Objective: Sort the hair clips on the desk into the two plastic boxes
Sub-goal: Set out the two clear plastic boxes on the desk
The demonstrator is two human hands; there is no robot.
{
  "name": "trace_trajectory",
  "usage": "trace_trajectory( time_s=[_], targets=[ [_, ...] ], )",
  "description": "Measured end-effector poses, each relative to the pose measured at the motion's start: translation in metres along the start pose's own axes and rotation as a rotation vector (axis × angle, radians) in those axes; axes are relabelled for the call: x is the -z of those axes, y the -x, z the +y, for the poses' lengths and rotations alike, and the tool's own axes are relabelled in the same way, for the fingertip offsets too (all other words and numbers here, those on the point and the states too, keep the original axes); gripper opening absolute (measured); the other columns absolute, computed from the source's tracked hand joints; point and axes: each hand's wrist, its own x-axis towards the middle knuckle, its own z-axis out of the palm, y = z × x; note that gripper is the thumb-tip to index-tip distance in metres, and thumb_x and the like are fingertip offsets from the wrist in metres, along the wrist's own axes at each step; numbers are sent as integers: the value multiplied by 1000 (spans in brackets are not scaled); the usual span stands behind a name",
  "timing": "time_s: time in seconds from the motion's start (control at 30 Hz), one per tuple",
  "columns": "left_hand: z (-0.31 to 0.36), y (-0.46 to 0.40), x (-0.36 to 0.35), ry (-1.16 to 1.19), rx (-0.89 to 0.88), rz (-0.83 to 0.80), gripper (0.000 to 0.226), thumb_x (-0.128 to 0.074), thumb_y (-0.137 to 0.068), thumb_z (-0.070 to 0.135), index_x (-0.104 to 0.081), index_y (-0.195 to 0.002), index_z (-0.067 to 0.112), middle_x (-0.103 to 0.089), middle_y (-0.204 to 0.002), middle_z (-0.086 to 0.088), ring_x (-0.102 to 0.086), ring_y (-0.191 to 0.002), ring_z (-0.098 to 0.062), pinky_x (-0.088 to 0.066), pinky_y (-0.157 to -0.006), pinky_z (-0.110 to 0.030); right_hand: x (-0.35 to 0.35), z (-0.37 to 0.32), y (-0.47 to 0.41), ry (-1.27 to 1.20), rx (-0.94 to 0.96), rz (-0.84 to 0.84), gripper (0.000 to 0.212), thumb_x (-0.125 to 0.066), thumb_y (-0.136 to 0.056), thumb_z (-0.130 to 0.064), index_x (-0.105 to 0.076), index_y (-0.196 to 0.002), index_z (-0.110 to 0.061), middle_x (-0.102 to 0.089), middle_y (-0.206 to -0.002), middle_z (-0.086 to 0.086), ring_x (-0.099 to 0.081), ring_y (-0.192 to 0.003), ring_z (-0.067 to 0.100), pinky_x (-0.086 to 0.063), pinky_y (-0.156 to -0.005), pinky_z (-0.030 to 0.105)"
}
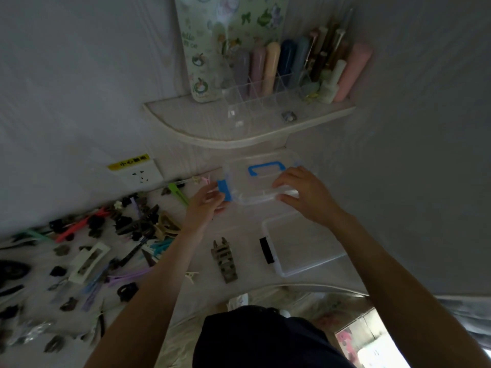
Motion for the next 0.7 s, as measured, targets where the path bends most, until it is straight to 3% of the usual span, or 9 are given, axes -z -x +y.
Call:
trace_trajectory(
  time_s=[0.1, 0.2, 0.3, 0.37, 0.47, 0.6, 0.7],
  targets=[
    [3, 1, -8, -34, -26, 26, 34, -54, -91, 3, -53, -124, 9, -65, -92, -6, -65, -75, -15, -56, -62, -18, 3, 4, 1, -38, -12, -16, 19, -68, -78, -19, -64, -96, -13, -63, -96, 1, -54, -88, 19, -34, -77, 20],
    [6, -4, -8, -95, -29, 96, 35, -48, -93, -2, -52, -124, 14, -61, -96, -2, -63, -75, -14, -56, -57, -17, 12, 9, 1, -51, -54, 60, 20, -65, -77, -16, -64, -96, -11, -63, -99, 7, -53, -92, 21, -37, -82, 26],
    [2, -12, 1, -148, -9, 146, 36, -51, -92, -1, -52, -125, 11, -60, -105, -9, -64, -74, -14, -56, -54, -18, 25, 15, 1, 30, -60, 170, 21, -61, -77, -12, -64, -97, -9, -64, -99, 10, -49, -91, 20, -36, -79, 27],
    [-3, -14, 2, -144, 39, 100, 37, -54, -90, -1, -52, -125, 9, -61, -104, -11, -65, -76, -18, -58, -58, -21, 30, 19, -1, 74, -80, 197, 20, -59, -79, -13, -64, -98, -8, -64, -98, 11, -51, -91, 25, -35, -77, 26],
    [-6, -10, -11, -142, 73, 47, 34, -57, -88, 0, -52, -120, 10, -60, -102, -8, -65, -79, -17, -58, -61, -19, 26, 22, -16, 133, -57, 142, 23, -56, -80, -15, -65, -100, -8, -64, -100, 12, -55, -92, 33, -40, -82, 37],
    [-13, -5, -28, -139, 68, 34, 37, -60, -87, 4, -49, -122, 9, -60, -99, -3, -65, -78, -15, -58, -65, -21, 6, 20, -38, 189, -105, 136, 33, -55, -77, -7, -66, -109, -9, -66, -107, 16, -59, -98, 35, -35, -86, 31],
    [-18, -3, -27, -212, 79, 67, 34, -59, -88, 5, -50, -121, 8, -61, -106, -10, -64, -89, -23, -56, -77, -31, -5, 18, -31, 175, -173, 174, 38, -54, -81, -11, -61, -118, -10, -63, -117, 15, -56, -107, 34, -37, -95, 33]
  ],
)
